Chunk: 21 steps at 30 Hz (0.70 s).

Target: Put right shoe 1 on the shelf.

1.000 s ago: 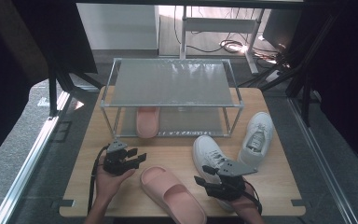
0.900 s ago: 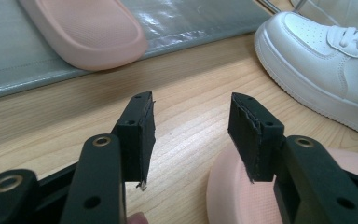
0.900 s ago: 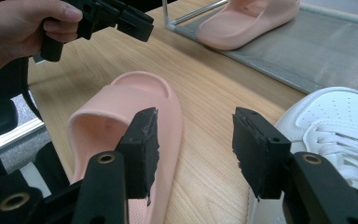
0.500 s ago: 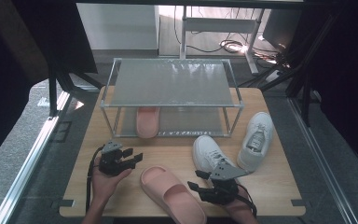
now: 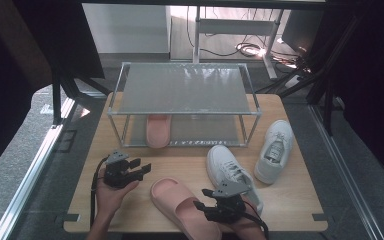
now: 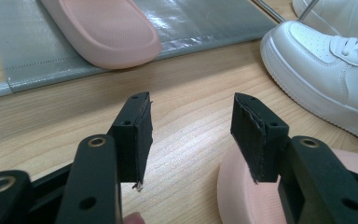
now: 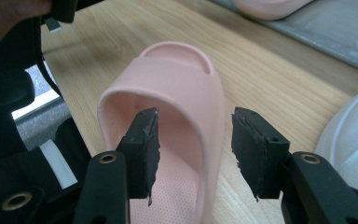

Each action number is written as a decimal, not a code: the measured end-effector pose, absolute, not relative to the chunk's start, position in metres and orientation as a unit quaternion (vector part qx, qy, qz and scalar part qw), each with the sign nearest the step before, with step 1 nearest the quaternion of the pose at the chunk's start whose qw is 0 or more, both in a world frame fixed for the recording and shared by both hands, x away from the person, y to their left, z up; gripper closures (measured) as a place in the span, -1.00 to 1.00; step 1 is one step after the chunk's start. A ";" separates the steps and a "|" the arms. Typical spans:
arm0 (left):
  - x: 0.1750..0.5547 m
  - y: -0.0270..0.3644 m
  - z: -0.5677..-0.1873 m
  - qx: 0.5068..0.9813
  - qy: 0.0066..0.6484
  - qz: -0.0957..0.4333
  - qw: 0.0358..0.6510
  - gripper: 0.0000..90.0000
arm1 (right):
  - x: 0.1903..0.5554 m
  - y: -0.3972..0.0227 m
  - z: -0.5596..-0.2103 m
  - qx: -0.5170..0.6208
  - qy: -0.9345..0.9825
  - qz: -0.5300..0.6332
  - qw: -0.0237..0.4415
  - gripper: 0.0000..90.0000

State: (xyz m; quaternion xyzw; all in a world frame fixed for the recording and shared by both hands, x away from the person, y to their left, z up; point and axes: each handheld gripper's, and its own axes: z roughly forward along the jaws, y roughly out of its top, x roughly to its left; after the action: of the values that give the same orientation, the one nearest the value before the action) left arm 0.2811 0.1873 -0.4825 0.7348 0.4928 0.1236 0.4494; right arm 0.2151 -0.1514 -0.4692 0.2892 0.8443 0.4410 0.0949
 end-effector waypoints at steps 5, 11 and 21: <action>0.281 0.190 -0.481 0.732 0.493 0.125 0.452 0.09 | 0.219 -0.143 -0.474 0.294 0.849 0.429 0.096 0.16; 0.281 0.193 -0.482 0.730 0.497 0.124 0.453 0.09 | 0.225 -0.131 -0.482 0.304 0.857 0.403 0.101 0.19; 0.280 0.194 -0.481 0.728 0.498 0.124 0.454 0.09 | 0.231 -0.119 -0.492 0.311 0.867 0.376 0.102 0.20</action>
State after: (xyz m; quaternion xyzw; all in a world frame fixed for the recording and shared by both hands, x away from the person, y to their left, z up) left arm 0.2800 0.1940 -0.4810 0.7285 0.4977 0.1241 0.4541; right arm 0.2310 -0.1193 -0.4920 0.3115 0.8668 0.3759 0.1018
